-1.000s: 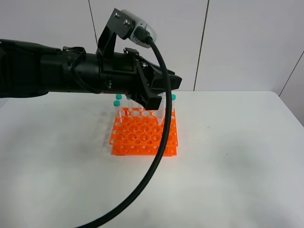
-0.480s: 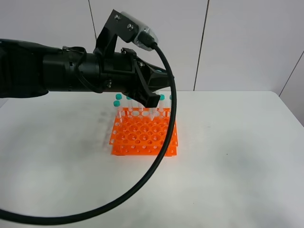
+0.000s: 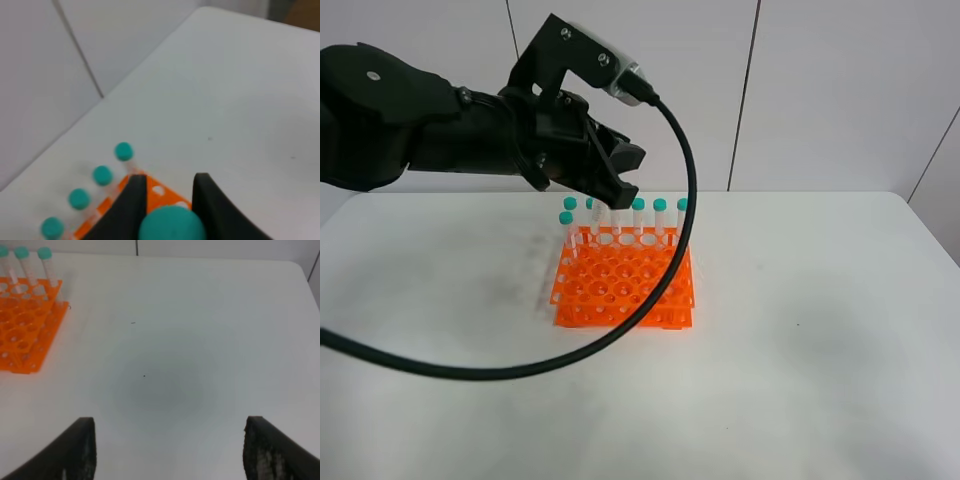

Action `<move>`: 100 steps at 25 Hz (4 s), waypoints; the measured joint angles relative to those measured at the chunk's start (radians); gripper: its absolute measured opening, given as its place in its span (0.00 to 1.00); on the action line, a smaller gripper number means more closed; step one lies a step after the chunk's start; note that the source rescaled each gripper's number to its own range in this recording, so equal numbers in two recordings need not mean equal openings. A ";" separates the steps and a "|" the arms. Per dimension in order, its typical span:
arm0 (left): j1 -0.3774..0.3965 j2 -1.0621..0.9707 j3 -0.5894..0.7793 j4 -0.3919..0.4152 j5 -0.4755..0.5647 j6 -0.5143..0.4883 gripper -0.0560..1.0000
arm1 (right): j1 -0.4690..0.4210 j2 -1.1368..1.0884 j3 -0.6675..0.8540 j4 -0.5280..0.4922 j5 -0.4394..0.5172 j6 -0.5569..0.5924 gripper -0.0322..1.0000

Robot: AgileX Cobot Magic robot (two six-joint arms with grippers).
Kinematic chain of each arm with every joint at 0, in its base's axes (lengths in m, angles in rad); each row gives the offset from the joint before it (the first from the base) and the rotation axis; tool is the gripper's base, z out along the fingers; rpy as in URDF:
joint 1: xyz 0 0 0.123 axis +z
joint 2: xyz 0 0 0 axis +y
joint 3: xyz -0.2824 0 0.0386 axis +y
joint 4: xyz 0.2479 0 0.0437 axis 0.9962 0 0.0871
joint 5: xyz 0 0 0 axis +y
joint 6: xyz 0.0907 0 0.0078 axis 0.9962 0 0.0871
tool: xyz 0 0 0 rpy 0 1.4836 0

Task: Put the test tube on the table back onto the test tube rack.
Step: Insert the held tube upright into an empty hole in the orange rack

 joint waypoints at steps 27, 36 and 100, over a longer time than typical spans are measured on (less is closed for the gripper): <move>0.150 0.271 0.049 1.067 -0.448 -1.267 0.06 | 0.000 0.000 0.000 0.000 0.000 0.000 0.76; 0.155 0.394 -0.023 1.074 -0.515 -1.269 0.05 | 0.000 0.000 0.000 0.000 0.000 0.000 0.76; 0.191 0.477 0.002 1.074 -0.703 -1.309 0.05 | 0.000 0.000 0.000 0.000 -0.001 0.000 0.76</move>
